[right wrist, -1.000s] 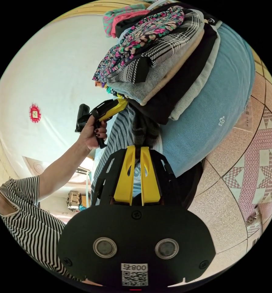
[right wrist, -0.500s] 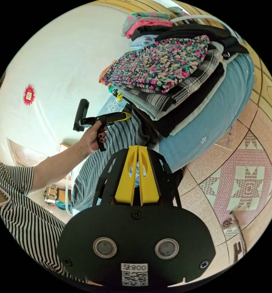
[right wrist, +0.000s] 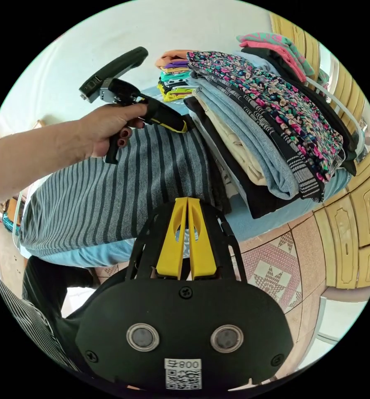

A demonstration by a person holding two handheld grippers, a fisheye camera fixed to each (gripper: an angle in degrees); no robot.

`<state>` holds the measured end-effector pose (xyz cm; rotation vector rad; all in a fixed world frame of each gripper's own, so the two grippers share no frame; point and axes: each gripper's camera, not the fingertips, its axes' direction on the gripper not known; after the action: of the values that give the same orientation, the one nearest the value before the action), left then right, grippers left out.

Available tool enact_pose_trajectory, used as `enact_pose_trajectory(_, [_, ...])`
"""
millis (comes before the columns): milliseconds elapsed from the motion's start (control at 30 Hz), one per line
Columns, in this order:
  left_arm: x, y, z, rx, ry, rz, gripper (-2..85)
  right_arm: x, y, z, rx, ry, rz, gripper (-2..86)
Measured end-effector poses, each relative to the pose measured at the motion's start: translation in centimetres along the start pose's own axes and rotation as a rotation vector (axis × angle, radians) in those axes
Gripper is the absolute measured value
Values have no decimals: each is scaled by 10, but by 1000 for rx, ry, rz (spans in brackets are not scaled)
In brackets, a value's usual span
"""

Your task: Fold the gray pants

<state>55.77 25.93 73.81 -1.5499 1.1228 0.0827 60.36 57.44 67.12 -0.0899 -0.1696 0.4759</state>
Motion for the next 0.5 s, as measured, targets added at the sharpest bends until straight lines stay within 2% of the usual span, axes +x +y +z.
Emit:
enact_pose_trajectory(133, [-14,40,-19,8,46,-16,1,-34,-16,0,-22,39,-37,1])
enact_pose_trajectory(300, [-35,147,-65,104,177,-24,1,-47,-32,-4,-29,-119,71,1])
enact_pose_trajectory(400, [-69,245,-97,146,192,-164,2,-52,-43,-8,-36,-242,147,1])
enact_pose_trajectory(500, [-103,353,-130,162,129,-388,2,-74,-56,-23,-1,-225,163,0])
